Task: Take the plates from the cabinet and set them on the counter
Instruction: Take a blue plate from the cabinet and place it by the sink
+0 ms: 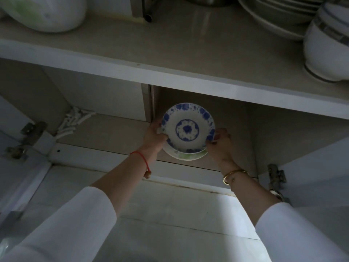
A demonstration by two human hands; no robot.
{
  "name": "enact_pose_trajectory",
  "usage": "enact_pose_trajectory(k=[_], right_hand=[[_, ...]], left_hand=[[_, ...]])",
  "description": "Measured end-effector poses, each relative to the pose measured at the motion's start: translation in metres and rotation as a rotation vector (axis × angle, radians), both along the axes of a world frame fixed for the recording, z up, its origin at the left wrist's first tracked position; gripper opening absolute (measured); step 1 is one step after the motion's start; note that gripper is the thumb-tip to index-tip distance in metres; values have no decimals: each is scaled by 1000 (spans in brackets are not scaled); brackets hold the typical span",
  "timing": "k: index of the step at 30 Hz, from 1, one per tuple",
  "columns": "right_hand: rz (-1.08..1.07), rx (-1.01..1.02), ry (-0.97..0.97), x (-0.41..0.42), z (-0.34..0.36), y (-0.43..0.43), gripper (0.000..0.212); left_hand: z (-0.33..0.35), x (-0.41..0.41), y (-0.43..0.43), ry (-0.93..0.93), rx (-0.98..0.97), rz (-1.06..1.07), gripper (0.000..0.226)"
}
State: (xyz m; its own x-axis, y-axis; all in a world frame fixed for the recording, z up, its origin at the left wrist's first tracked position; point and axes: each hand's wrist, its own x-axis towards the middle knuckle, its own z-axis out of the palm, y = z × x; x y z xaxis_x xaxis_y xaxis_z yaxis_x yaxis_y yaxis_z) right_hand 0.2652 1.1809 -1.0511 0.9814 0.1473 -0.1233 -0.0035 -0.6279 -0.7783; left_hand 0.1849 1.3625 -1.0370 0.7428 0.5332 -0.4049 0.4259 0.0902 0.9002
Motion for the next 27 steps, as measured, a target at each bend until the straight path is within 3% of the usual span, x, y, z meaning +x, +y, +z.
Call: enact_pose_trajectory(k=[2,9,13,14,17,21,27], right_hand=[[-7,77,-10,-7,5,-2,43],[-47,245,8,-43,29,-14,42],[-44,288,48,-77,63,-25,40],[-38,288,61,-88,75,-28,39],[-70,302,117,-126,123,-41,35],[-110,261,183,-182,196,-62,30],[-107,330,269,-267,358,-97,38]], left_hand=[[7,-6,-7,-72,-84,40,58],[40,-39,-29,-217,44,117,29],[70,-77,-38,-192,8,107,29],[82,-88,-41,-152,2,113,38],[131,-127,-54,-59,18,127,50],[207,-184,-70,-18,17,95,46],[364,-266,-98,-3,78,20,45]])
